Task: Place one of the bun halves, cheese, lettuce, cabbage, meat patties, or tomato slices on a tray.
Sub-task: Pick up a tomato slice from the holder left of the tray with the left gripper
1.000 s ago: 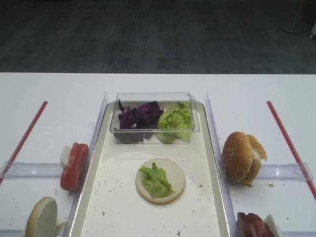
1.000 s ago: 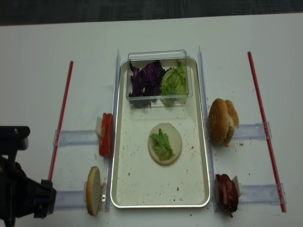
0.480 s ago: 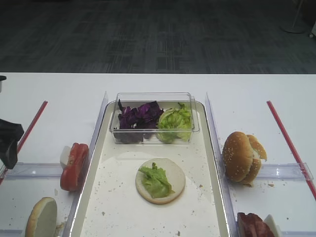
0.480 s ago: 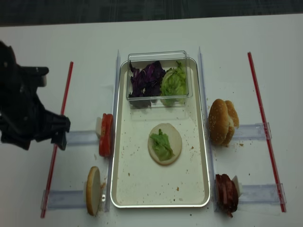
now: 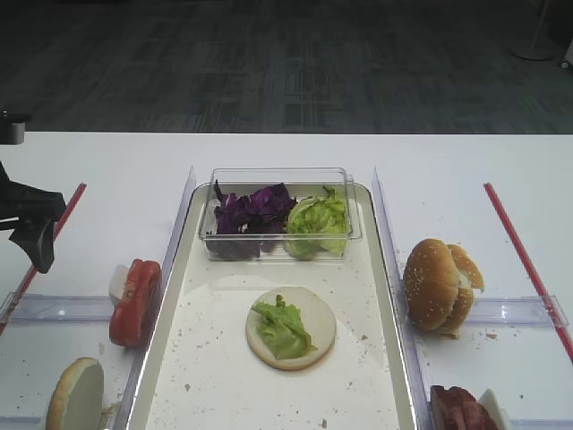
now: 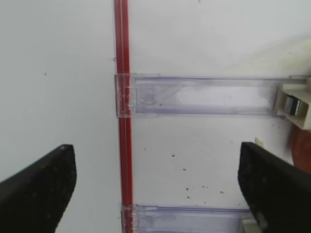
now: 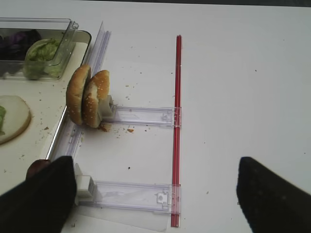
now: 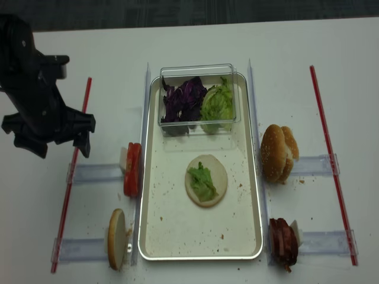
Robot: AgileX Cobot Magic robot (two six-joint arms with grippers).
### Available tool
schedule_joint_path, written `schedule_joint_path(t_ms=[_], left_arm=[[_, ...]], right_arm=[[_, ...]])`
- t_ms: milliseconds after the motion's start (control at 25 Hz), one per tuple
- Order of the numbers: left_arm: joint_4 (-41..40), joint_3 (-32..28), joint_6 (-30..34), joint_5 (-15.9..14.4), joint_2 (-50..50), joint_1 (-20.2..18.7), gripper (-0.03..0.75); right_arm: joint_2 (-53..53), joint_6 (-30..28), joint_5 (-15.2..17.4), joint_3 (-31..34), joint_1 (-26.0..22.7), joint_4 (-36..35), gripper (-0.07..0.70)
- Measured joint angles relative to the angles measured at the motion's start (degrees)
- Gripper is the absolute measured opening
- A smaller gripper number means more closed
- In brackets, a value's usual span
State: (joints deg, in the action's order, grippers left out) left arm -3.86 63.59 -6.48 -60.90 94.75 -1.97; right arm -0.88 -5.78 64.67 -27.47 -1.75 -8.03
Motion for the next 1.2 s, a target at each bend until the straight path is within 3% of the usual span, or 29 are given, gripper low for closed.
schedule_joint_path(t_ms=[240, 520, 720, 1040, 1200], left_arm=[[1.0, 1.4, -1.6, -1.8, 0.0, -4.9, 0.618], [1.4, 6.0, -8.9, -2.6, 0.0, -18.5, 0.618], [1.5, 6.3, -14.8, -2.4, 0.1, -25.0, 0.618], [2.7, 6.3, -17.9, -2.4, 0.1, -26.4, 0.616], [2.9, 6.4, -18.7, -2.6, 1.6, -26.4, 0.543]], right_arm=[[0.0, 0.0, 0.0, 0.0, 0.0, 0.0, 0.679], [0.0, 0.0, 0.0, 0.0, 0.0, 0.0, 0.679], [0.0, 0.0, 0.0, 0.0, 0.0, 0.0, 0.679], [0.0, 0.0, 0.0, 0.0, 0.0, 0.0, 0.679], [0.0, 0.0, 0.0, 0.0, 0.0, 0.0, 0.679]])
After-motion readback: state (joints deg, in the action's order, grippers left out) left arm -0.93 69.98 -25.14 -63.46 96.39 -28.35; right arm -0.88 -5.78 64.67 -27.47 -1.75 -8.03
